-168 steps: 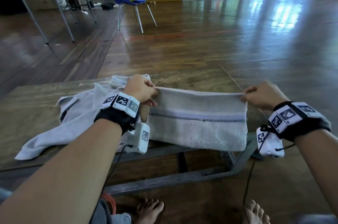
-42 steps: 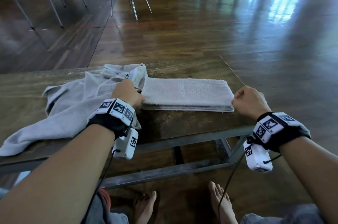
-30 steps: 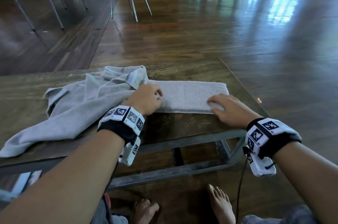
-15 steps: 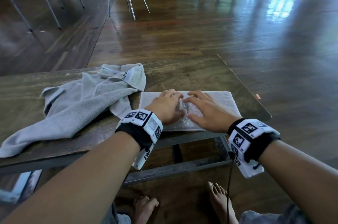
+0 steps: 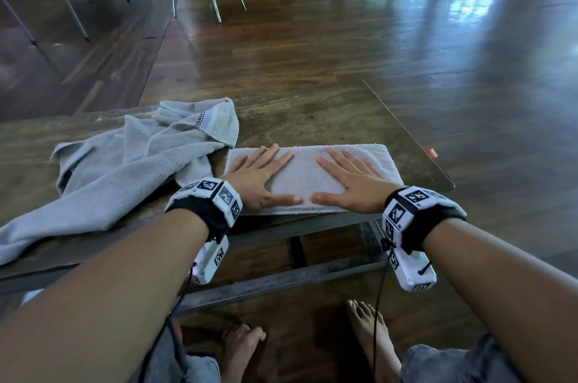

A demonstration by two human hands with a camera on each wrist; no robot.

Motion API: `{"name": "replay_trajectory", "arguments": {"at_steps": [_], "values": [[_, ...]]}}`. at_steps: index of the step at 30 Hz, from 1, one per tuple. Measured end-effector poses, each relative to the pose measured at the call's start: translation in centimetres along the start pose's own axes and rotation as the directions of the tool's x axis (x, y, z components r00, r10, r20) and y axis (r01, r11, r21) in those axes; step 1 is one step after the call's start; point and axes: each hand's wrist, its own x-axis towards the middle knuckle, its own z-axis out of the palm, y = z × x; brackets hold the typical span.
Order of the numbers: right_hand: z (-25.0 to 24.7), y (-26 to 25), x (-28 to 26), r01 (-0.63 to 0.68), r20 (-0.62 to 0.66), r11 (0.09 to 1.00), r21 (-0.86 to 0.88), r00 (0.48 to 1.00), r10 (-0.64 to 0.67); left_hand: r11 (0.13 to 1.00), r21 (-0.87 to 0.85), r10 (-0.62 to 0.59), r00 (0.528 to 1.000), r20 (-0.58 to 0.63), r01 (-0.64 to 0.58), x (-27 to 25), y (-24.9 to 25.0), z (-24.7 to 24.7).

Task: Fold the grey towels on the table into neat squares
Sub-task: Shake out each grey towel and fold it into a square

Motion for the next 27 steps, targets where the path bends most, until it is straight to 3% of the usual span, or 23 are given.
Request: {"name": "replay_trajectory", "arguments": {"at_steps": [13,17,20,24,27], "values": [[-0.8,2.4,-0.9,-0.230,-0.020,0.973,0.024,0.973,0.230,0.998,-0.013,-0.055,0.998,0.011,0.055,-1.3,-0.8,-0.3],[-0.9,2.5,-1.2,-0.248,-0.009,0.969,0.019,0.969,0.248,0.995,-0.013,-0.101,0.994,0.035,0.102,-1.8,-1.3,-0.4],[-1.5,2.1,-1.4,-0.245,-0.094,0.969,0.037,0.964,0.248,0.994,0.013,-0.109,0.994,0.034,0.108,-1.8,-1.8,-0.9],[-3.4,0.5,-1.7,-0.133,-0.320,0.987,0.092,0.935,0.156,0.989,-0.090,-0.127,0.980,-0.153,0.115,-1.8,-1.5,-2.1],[-3.7,-1.2,-1.6,-0.092,-0.201,0.993,0.069,0.974,0.104,0.985,-0.122,-0.145,0.969,-0.201,0.122,-1.8,-1.1,-2.5]]}}
